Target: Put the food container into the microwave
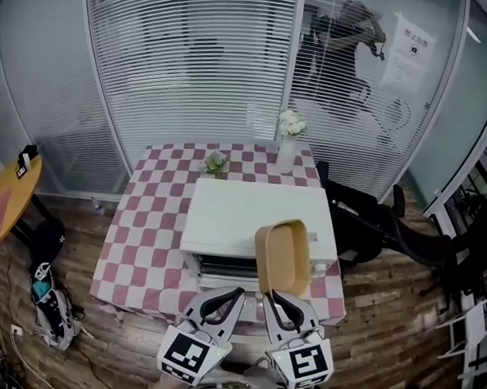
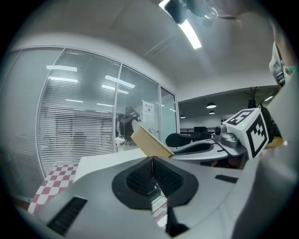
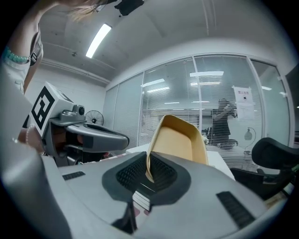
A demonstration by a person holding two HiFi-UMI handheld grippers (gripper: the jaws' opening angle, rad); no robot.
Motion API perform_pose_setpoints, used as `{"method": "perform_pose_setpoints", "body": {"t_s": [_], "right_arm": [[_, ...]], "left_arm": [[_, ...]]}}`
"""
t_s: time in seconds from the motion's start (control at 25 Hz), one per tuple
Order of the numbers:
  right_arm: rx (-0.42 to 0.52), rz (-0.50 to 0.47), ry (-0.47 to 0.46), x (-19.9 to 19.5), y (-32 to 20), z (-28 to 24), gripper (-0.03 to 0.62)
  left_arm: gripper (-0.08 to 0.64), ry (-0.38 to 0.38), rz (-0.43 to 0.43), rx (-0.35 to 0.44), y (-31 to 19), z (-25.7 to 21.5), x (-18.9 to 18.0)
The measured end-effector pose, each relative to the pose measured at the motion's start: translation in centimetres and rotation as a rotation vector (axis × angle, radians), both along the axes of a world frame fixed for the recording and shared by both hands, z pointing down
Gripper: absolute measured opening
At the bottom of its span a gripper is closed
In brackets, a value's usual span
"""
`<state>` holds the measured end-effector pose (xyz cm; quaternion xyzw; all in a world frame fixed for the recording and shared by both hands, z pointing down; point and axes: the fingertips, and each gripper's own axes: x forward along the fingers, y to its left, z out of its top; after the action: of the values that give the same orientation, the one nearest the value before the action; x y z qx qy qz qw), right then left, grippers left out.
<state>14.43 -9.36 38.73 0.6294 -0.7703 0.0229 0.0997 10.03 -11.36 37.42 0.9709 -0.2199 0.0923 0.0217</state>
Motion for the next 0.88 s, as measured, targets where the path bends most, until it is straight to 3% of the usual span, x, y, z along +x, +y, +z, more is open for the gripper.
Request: {"method": "perform_pose_setpoints", "body": {"t_s": [0.44, 0.88], "right_arm": [[-0.049, -0.076, 0.025, -2.9, -0.1, 1.2, 0.017], [-0.121, -0.218, 0.035, -5.7, 0.5, 3.7, 0.017]], "left_arm": [[0.014, 0.014, -0.062, -0.038, -1.1, 1.2, -2.6], [0.014, -0.007, -0.166, -0.049, -2.2, 2.7, -5.1]]}}
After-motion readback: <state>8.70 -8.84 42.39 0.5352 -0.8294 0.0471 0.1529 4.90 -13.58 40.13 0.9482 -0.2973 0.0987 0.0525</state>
